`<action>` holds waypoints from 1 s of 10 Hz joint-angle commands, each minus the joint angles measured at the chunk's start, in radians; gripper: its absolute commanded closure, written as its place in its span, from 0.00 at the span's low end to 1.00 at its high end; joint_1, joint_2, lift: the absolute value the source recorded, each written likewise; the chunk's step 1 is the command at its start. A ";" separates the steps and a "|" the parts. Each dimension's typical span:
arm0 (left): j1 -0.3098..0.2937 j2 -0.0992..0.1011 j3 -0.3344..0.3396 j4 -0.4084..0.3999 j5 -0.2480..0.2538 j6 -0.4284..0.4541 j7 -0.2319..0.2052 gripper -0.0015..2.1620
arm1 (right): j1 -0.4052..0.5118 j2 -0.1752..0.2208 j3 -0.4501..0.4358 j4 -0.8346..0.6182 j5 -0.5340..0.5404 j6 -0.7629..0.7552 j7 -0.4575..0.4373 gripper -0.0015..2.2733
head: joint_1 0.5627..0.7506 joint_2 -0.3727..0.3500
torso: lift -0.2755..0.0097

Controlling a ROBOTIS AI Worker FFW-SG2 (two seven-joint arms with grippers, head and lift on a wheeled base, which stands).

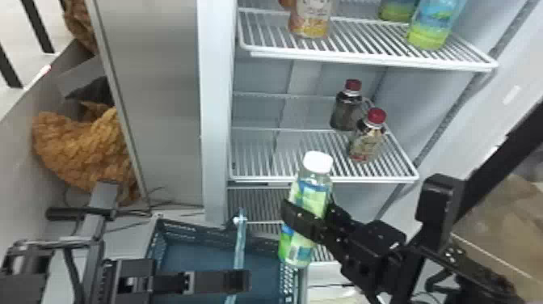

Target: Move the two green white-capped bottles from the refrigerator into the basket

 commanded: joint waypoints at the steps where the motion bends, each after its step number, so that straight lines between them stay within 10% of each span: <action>1: 0.002 0.001 -0.001 0.000 0.000 0.002 0.000 0.54 | 0.001 0.000 0.000 0.008 -0.012 0.049 0.005 0.39 | 0.70 0.26 | 0.04; 10: 0.000 0.001 -0.001 0.000 -0.002 0.000 0.000 0.54 | -0.002 -0.014 0.048 0.050 -0.086 0.319 0.002 0.39 | 0.70 0.31 | 0.04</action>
